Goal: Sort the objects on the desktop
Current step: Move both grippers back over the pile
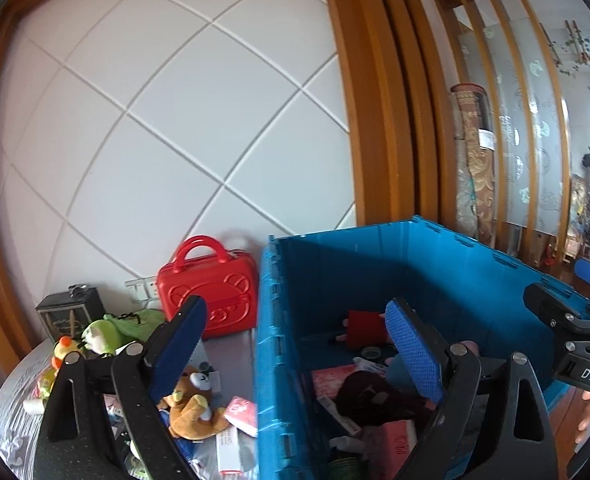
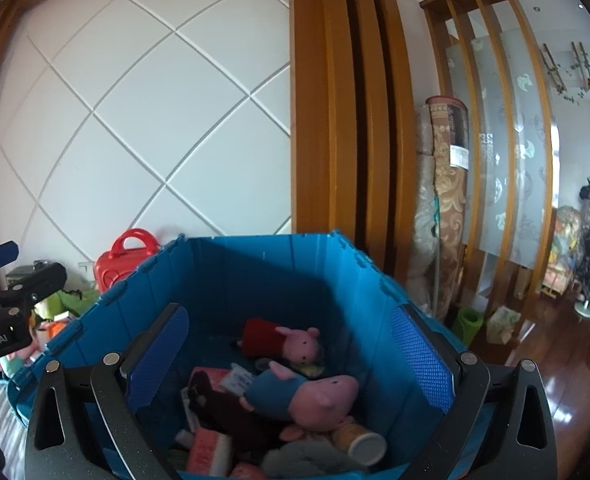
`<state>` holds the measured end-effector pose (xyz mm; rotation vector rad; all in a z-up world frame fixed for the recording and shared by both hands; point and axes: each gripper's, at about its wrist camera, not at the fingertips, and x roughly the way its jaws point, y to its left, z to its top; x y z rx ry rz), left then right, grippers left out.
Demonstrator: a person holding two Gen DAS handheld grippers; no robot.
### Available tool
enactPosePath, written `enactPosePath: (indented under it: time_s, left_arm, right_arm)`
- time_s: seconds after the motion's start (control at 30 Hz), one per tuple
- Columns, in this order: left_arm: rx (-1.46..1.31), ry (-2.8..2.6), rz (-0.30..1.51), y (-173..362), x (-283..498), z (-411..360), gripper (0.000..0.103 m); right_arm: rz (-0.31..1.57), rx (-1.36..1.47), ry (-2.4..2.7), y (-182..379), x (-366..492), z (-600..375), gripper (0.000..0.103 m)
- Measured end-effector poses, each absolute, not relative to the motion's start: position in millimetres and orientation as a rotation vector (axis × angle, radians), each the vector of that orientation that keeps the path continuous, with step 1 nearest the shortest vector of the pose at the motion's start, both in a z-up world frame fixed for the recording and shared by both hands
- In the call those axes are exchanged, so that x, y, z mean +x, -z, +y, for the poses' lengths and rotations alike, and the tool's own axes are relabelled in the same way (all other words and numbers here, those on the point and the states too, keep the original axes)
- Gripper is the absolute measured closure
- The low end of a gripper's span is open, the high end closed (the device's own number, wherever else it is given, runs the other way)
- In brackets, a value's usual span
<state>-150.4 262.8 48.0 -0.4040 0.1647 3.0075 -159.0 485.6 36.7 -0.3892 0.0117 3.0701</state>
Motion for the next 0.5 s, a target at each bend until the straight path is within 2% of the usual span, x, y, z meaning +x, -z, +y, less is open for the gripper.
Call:
enactPosePath:
  time_s: [0.5]
  left_arm:
    - [-0.484,-3.184,-0.006,-33,-141,94,0.011]
  right_arm:
    - [-0.085,-0.327,-3.170,-51,-147,362,0.000]
